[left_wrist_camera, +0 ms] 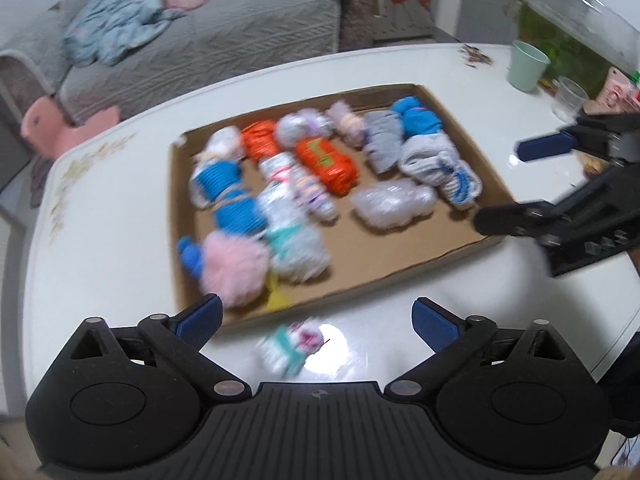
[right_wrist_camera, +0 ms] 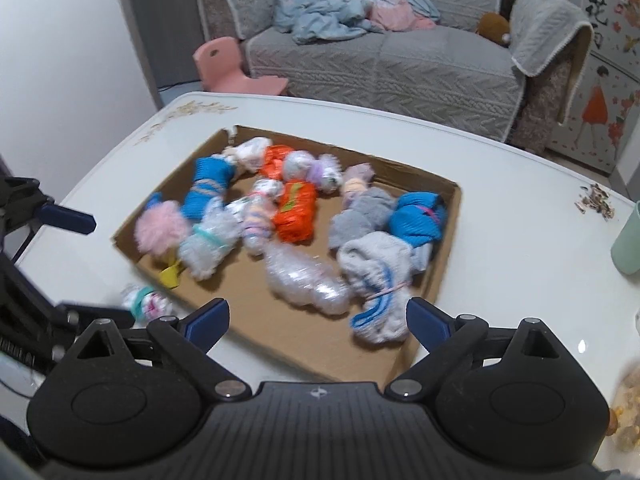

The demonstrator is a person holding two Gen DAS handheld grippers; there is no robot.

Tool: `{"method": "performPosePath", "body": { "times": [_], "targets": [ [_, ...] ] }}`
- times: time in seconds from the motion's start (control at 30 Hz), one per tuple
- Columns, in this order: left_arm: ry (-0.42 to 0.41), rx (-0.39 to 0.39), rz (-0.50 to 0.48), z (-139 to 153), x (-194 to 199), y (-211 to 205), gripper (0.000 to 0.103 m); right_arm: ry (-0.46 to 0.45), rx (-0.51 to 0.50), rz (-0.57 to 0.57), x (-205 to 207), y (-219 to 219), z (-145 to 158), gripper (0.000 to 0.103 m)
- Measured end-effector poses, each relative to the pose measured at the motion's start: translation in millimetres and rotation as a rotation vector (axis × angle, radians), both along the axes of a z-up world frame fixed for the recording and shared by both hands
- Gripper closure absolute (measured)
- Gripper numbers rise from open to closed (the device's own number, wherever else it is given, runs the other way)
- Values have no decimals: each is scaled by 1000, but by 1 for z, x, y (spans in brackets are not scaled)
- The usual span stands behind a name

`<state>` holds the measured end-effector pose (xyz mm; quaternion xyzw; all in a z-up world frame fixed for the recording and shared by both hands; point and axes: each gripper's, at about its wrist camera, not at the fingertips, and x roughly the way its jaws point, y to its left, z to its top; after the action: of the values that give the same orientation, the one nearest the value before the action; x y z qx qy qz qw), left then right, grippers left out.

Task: Organize objects
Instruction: 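Grasp white-teal sock roll with left gripper while right gripper grasps white-pink sock roll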

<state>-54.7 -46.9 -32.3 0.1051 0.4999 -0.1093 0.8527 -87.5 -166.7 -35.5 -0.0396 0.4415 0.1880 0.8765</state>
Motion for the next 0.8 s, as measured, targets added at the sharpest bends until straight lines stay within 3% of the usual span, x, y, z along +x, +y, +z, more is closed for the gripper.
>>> {"method": "performPosePath", "body": {
  "times": [0.13,0.37,0.57,0.73,0.8],
  "targets": [
    [4,-20,98,-16,-18,30,1,20,28,94,-25,18,-3,8],
    [8,-102,255,-51,-53,51,1,41,-12,460,-67,72,-26,18],
    [-43,-140,207,-68,-57,39,2,58,-61,583,-74,94,-49,31],
    [-98,-148,180,-74,-43,38,2,50,-93,629,-82,98,-55,37],
    [-101,-168,182,-78,-36,42,2,52,-99,632,-81,99,-58,45]
  ]
}}
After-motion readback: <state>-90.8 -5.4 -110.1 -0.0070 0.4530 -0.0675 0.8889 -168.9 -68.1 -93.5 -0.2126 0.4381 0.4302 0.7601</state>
